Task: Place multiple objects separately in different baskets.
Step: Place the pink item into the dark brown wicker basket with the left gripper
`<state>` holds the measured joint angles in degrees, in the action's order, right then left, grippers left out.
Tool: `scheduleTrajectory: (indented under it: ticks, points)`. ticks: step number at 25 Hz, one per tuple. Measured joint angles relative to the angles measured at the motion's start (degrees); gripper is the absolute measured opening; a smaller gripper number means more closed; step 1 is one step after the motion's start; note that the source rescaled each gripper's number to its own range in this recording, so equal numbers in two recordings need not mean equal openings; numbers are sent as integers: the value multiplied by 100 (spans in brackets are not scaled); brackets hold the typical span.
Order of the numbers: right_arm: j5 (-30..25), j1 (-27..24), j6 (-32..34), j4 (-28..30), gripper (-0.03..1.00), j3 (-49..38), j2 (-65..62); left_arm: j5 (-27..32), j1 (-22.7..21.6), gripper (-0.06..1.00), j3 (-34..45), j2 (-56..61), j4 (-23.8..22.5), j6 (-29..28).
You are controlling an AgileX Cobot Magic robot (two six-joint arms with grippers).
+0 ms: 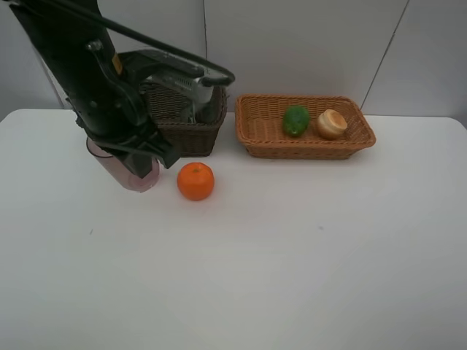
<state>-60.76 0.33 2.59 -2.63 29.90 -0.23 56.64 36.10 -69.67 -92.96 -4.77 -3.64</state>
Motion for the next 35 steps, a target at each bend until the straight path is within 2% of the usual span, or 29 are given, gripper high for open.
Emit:
scheduleTrajectory:
  ticks: [6,15,21,26,29,35]
  points:
    - [0,0,0,0,82,0,0,460,-141,0,-1039,0,-495,0]
    - [0,0,0,0,82,0,0,502,-985,0,-2093,-293,-968,-104]
    - [0,0,0,0,82,0,0,-23,-1612,0,-2521,-682,-732,-331]
    - [0,0,0,0,82,0,0,-53,-1979,0,-2957,-1302,-577,-515]
    - [0,0,0,-1,82,0,0,-53,-2083,0,-3300,-1752,-380,-562]
    - [0,0,0,-1,82,0,0,-141,-2114,0,-3962,-2726,-320,-581]
